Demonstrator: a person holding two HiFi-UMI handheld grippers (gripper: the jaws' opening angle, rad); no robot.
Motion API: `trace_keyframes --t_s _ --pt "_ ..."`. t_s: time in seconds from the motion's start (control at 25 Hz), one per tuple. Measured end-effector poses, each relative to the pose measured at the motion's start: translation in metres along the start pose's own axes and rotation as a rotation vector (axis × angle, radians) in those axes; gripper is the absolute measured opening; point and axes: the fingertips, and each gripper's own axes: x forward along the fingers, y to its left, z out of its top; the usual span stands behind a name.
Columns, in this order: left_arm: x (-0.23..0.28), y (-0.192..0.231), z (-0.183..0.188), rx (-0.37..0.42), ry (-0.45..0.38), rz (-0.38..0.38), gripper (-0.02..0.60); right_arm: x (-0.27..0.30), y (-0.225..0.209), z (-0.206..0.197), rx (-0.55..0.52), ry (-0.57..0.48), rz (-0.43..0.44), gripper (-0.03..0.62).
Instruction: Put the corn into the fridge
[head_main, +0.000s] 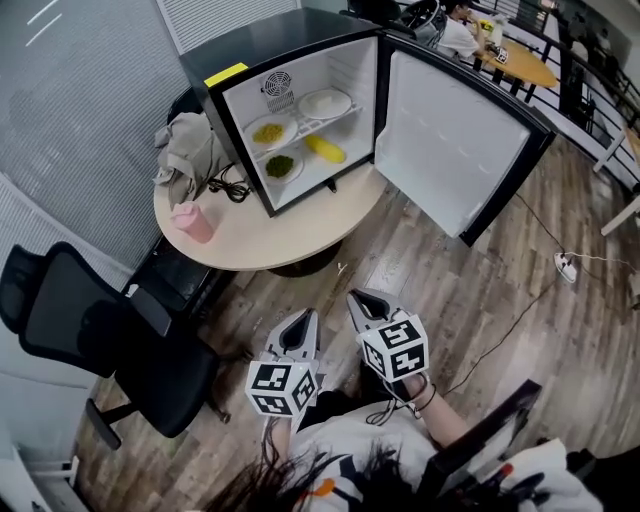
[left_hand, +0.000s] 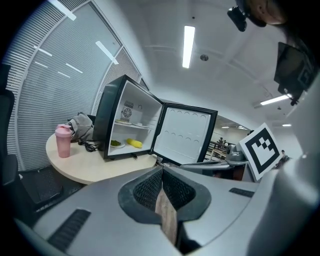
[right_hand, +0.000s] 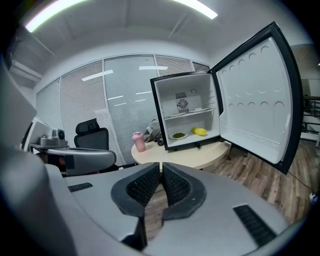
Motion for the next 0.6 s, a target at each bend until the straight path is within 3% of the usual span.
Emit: trace_keyframes --t_s 0.6 --pt "-0.038 -0.012 -0.010 0.006 -0.032 -0.020 0.011 -0.030 0.033 -0.014 -0.018 -0.022 -0.003 0.026"
